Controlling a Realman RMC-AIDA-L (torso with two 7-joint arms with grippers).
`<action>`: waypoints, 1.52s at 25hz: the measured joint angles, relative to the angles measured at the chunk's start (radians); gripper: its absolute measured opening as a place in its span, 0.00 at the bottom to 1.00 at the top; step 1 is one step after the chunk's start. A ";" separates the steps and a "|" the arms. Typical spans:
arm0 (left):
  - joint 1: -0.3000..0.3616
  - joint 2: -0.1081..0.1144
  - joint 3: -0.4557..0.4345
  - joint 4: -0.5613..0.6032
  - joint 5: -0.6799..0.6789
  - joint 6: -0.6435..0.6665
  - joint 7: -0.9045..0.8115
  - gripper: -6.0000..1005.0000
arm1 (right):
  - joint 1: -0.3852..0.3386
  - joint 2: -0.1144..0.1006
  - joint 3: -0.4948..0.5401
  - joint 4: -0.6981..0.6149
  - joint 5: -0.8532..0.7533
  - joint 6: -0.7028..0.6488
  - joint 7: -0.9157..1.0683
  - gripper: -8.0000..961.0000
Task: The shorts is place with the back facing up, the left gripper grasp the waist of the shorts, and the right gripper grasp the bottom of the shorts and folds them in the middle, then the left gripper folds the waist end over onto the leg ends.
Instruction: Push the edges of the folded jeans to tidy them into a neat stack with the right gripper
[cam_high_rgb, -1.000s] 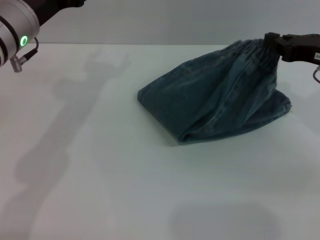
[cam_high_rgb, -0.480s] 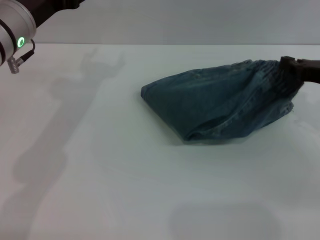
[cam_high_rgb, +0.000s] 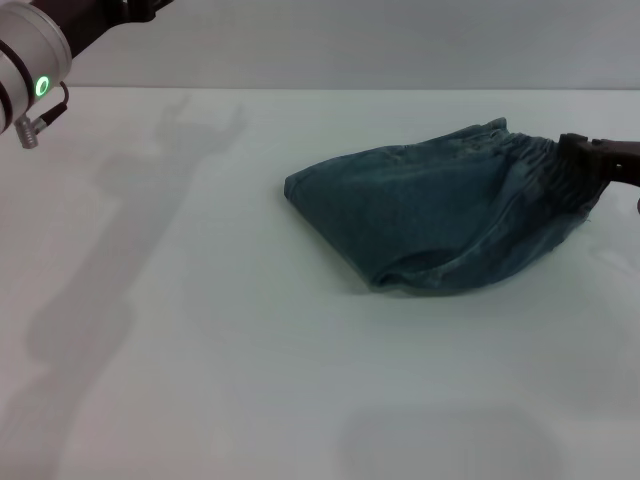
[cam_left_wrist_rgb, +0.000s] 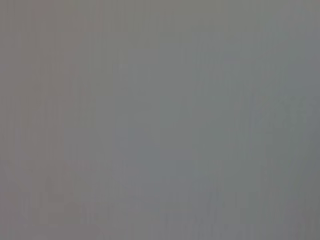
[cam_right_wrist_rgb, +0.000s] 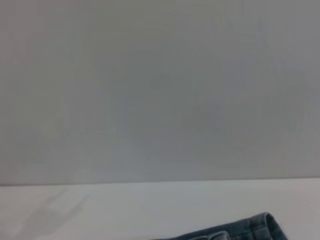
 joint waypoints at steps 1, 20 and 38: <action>0.000 0.000 0.000 -0.001 0.001 -0.002 0.000 0.84 | 0.003 -0.001 -0.003 0.002 -0.010 0.000 0.000 0.05; 0.003 0.000 -0.003 0.000 -0.001 -0.010 0.002 0.84 | 0.033 -0.005 -0.012 -0.159 -0.032 -0.209 -0.028 0.48; -0.015 0.000 0.000 0.008 -0.003 -0.004 0.002 0.84 | 0.521 -0.110 -0.007 -0.152 -0.511 -0.948 0.209 0.61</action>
